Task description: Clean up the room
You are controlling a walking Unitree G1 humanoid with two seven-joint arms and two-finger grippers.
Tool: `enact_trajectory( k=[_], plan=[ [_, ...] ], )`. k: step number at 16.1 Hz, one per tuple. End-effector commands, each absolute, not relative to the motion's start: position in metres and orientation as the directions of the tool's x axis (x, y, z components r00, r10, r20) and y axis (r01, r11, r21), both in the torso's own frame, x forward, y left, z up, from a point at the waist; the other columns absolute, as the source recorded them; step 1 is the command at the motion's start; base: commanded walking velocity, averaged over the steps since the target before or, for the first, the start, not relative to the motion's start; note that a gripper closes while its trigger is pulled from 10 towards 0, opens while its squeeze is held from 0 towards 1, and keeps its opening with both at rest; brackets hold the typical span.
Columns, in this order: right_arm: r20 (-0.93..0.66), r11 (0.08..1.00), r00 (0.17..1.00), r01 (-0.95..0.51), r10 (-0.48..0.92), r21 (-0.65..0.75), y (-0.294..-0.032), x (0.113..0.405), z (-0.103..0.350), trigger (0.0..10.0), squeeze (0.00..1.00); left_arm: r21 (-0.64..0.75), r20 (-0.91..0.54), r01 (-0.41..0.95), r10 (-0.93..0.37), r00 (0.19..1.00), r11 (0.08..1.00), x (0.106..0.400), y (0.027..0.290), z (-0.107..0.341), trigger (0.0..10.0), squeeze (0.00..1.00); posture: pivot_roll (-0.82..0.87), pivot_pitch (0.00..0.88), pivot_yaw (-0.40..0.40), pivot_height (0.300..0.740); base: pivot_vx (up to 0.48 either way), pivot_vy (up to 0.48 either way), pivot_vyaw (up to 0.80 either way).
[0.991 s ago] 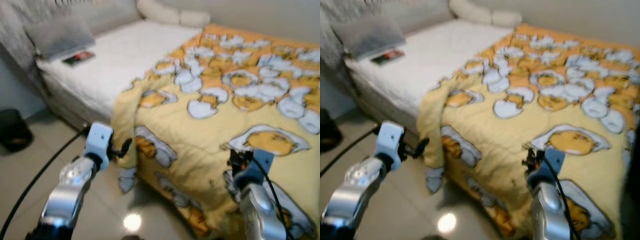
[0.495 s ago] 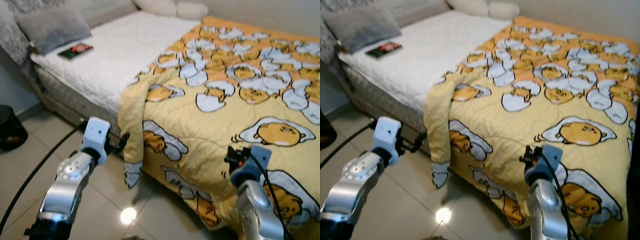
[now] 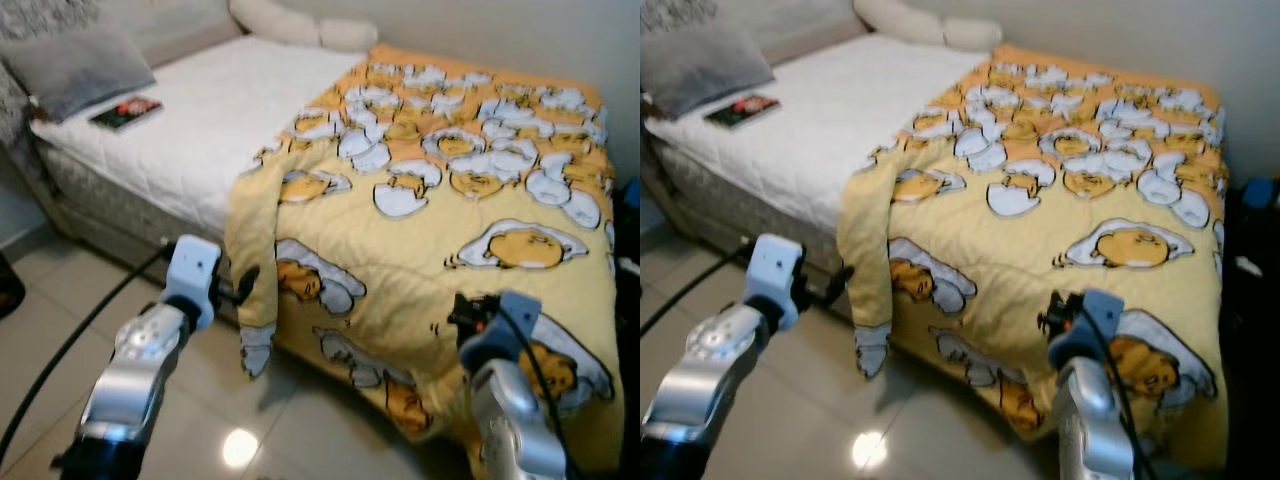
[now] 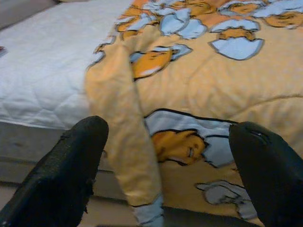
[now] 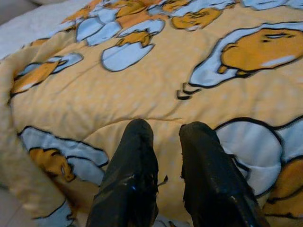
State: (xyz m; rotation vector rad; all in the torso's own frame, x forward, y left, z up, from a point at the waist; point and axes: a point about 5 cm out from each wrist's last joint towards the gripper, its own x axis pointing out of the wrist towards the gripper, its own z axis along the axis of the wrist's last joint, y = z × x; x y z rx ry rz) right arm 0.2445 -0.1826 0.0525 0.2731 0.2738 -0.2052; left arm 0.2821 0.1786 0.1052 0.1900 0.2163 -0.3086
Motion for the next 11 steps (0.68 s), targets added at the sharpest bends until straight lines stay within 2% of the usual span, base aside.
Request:
enact_trajectory(
  k=[1, 2, 10, 11],
  plan=[
    [-0.298, 0.943, 0.945, 0.216, -0.136, 0.252, -0.1739, 0.2465, 0.0523, 10.0, 0.0, 0.161, -0.232, 0.304, -0.263, 0.936, 0.939, 0.2836, 0.1836, 0.1075, 10.0, 0.42, 0.0, 0.0, 0.036, 0.74, 0.0, 0.0, 0.0],
    [-0.294, 0.945, 0.946, 0.211, -0.134, 0.248, -0.1734, 0.2477, 0.0531, 10.0, 0.0, 0.15, -0.23, 0.294, -0.256, 0.939, 0.944, 0.2841, 0.1837, 0.1081, 10.0, 0.42, 0.0, 0.0, 0.035, 0.74, 0.0, 0.0, -0.45],
    [-0.29, 0.96, 0.953, 0.154, -0.082, 0.235, -0.172, 0.2548, 0.0559, 10.0, 0.0, 0.085, -0.204, 0.302, -0.28, 0.938, 0.95, 0.2851, 0.1776, 0.1117, 10.0, 0.44, -0.01, 0.0, 0.027, 0.74, 0.0, 0.0, 0.0],
    [-0.288, 0.961, 0.954, 0.15, -0.079, 0.232, -0.1722, 0.2554, 0.0561, 10.0, 0.0, 0.076, -0.202, 0.297, -0.277, 0.939, 0.952, 0.285, 0.1774, 0.1116, 10.0, 0.44, -0.01, 0.0, 0.024, 0.74, 0.262, 0.0, 0.0]
  ],
)
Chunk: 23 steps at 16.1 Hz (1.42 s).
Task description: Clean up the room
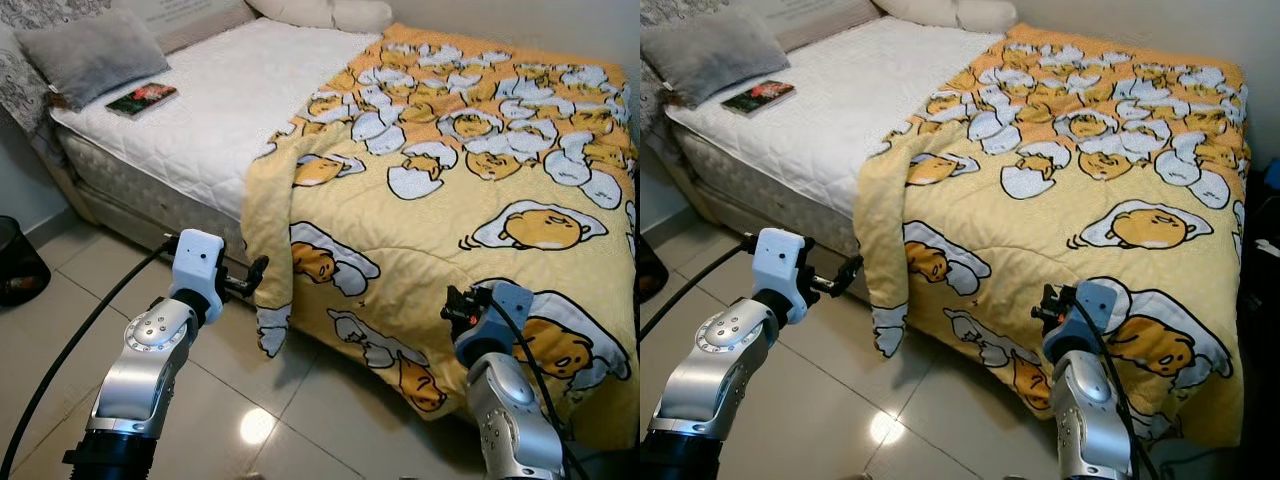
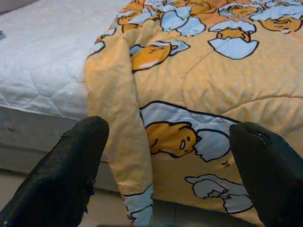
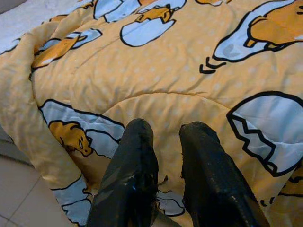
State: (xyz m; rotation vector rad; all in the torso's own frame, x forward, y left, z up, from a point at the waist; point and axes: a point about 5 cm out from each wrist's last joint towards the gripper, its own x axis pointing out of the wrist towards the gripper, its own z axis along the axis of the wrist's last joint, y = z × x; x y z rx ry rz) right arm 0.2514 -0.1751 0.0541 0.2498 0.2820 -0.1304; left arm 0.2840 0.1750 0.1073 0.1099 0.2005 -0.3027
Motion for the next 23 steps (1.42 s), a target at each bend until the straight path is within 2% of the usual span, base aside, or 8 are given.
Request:
enact_trajectory(
  k=[1, 7, 12, 22, 23],
  plan=[
    [-0.288, 0.963, 0.955, 0.145, -0.075, 0.228, -0.172, 0.256, 0.056, 10.0, 0.0, 0.071, -0.199, 0.293, -0.274, 0.941, 0.953, 0.285, 0.177, 0.112, 10.0, 0.44, -0.01, 0.0, 0.022, 0.74, 0.281, 0.0, 0.0],
    [-0.284, 0.963, 0.958, 0.117, -0.045, 0.241, -0.168, 0.261, 0.057, 10.0, 0.0, 0.061, -0.191, 0.281, -0.266, 0.945, 0.958, 0.285, 0.179, 0.113, 10.0, 0.45, 0.0, 0.0, 0.013, 0.74, 0.339, 0.0, 0.0],
    [-0.295, 0.966, 0.955, 0.113, -0.04, 0.234, -0.168, 0.26, 0.053, 10.0, 0.0, 0.06, -0.19, 0.278, -0.263, 0.946, 0.959, 0.283, 0.18, 0.113, 10.0, 0.44, 0.01, 0.0, 0.009, 0.74, 0.365, 0.0, -0.8],
    [-0.312, 0.963, 0.948, 0.141, -0.064, 0.231, -0.168, 0.254, 0.046, 10.0, 0.0, 0.081, -0.21, 0.291, -0.269, 0.94, 0.953, 0.281, 0.182, 0.112, 10.0, 0.44, 0.0, 0.0, 0.027, 0.74, 0.353, 0.0, 0.0],
    [-0.32, 0.959, 0.943, 0.167, -0.088, 0.228, -0.171, 0.251, 0.044, 10.0, 0.0, 0.101, -0.208, 0.284, -0.259, 0.943, 0.953, 0.281, 0.181, 0.112, 10.0, 0.4, 0.0, 0.0, 0.033, 0.74, 0.0, 0.0, 0.0]
  ],
)
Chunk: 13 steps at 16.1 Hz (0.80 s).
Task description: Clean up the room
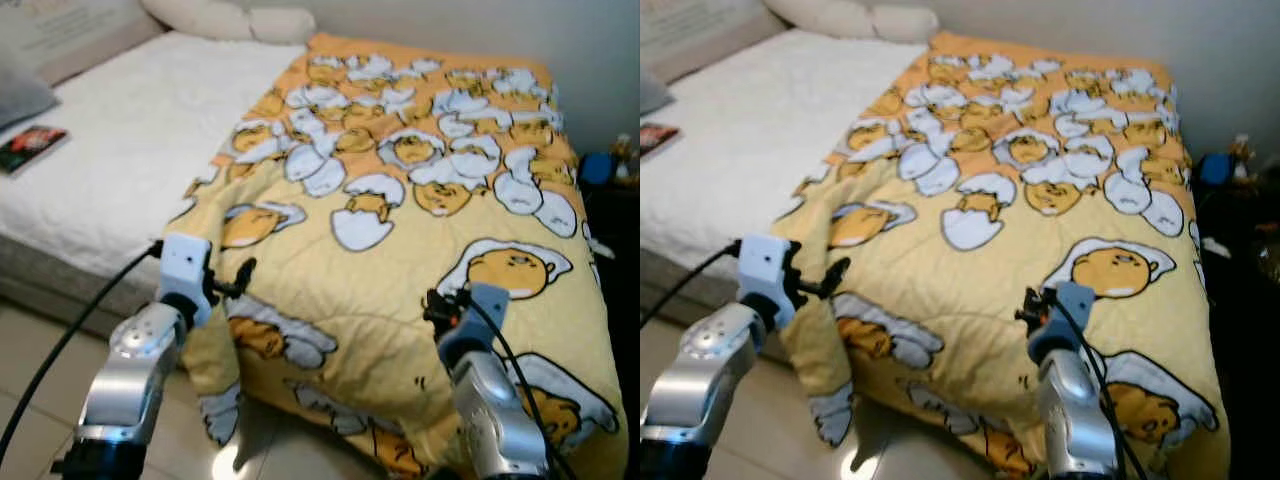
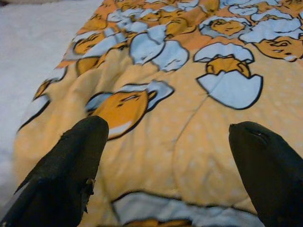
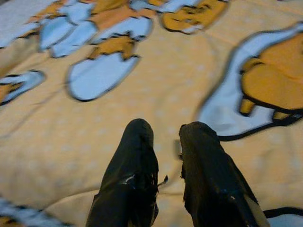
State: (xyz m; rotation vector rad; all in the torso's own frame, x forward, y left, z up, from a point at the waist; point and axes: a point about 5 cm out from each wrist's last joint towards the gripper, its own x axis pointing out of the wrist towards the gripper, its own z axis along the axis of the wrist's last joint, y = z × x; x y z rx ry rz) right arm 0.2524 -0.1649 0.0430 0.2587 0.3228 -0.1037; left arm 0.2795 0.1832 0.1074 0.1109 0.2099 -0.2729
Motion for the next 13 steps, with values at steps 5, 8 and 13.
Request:
enact_trajectory(
  k=[5, 8, 13],
  plan=[
    [-0.324, 0.95, 0.941, 0.186, -0.098, 0.252, -0.1685, 0.2493, 0.0441, 10.0, 0.0, 0.088, -0.212, 0.284, -0.26, 0.942, 0.955, 0.2833, 0.1834, 0.1122, 10.0, 0.4, 0.0, 0.0, 0.042, 0.74, 0.0, 0.049, -0.27],
    [-0.324, 0.949, 0.941, 0.188, -0.099, 0.255, -0.1677, 0.2492, 0.0452, 10.0, 0.0, 0.087, -0.217, 0.284, -0.26, 0.941, 0.955, 0.2838, 0.1832, 0.1118, 10.0, 0.41, 0.0, 0.0, 0.042, 0.74, 0.0, 0.347, -0.78],
    [-0.324, 0.948, 0.942, 0.182, -0.091, 0.26, -0.1651, 0.2489, 0.0456, 10.0, 0.0, 0.088, -0.223, 0.274, -0.249, 0.942, 0.958, 0.2811, 0.1865, 0.1111, 10.0, 0.41, 0.01, 0.0, 0.036, 0.74, 0.0, 0.353, -0.78]
  ],
)
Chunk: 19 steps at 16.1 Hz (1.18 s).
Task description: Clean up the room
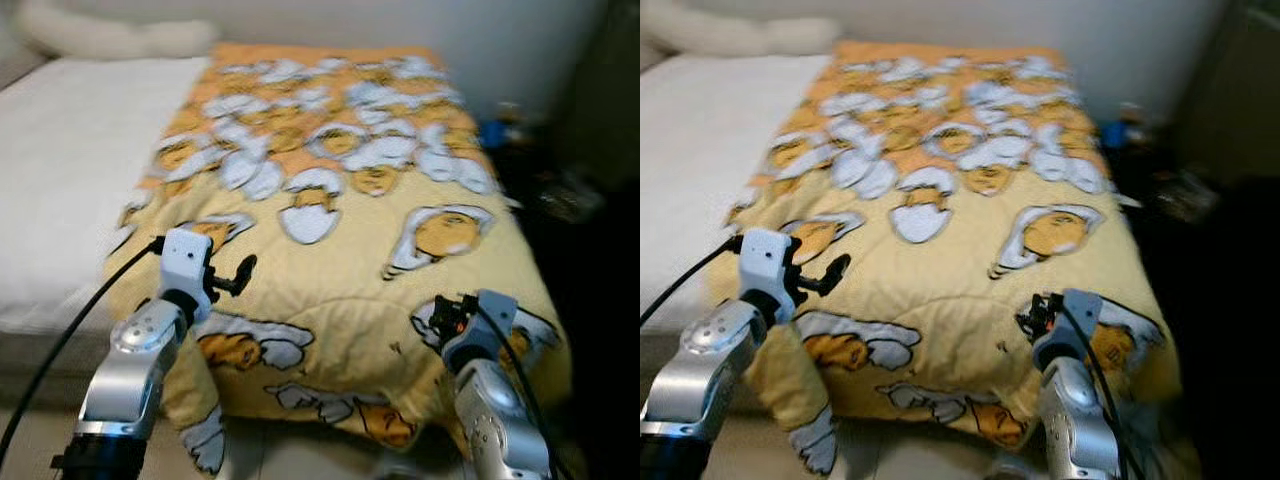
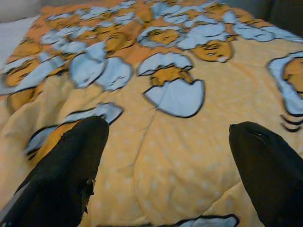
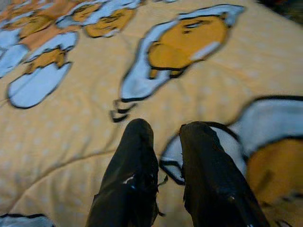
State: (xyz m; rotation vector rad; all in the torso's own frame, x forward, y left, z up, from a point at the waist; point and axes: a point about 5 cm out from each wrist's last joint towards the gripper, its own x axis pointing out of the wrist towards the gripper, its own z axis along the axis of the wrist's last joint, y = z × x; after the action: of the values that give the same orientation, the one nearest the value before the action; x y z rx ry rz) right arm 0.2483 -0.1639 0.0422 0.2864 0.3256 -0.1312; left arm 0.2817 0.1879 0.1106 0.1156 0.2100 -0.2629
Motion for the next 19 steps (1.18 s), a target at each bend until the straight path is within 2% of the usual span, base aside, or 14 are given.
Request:
enact_trajectory(
  k=[1, 14, 19],
  plan=[
    [-0.32, 0.95, 0.943, 0.175, -0.087, 0.258, -0.1642, 0.2491, 0.0461, 10.0, 0.0, 0.088, -0.224, 0.273, -0.248, 0.943, 0.958, 0.2808, 0.1872, 0.111, 10.0, 0.41, 0.01, 0.0, 0.037, 0.74, 0.0, 0.352, 0.0],
    [-0.316, 0.948, 0.945, 0.178, -0.089, 0.263, -0.1643, 0.2522, 0.0479, 10.0, 0.0, 0.088, -0.228, 0.267, -0.242, 0.943, 0.96, 0.281, 0.1883, 0.1117, 10.0, 0.42, 0.02, 0.0, 0.038, 0.74, 0.0, 0.363, 0.0],
    [-0.315, 0.949, 0.945, 0.178, -0.09, 0.26, -0.1644, 0.2524, 0.0481, 10.0, 0.0, 0.087, -0.23, 0.268, -0.242, 0.943, 0.96, 0.2812, 0.1885, 0.1106, 10.0, 0.41, 0.01, 0.0, 0.039, 0.74, 0.0, 0.396, -0.75]
  ],
)
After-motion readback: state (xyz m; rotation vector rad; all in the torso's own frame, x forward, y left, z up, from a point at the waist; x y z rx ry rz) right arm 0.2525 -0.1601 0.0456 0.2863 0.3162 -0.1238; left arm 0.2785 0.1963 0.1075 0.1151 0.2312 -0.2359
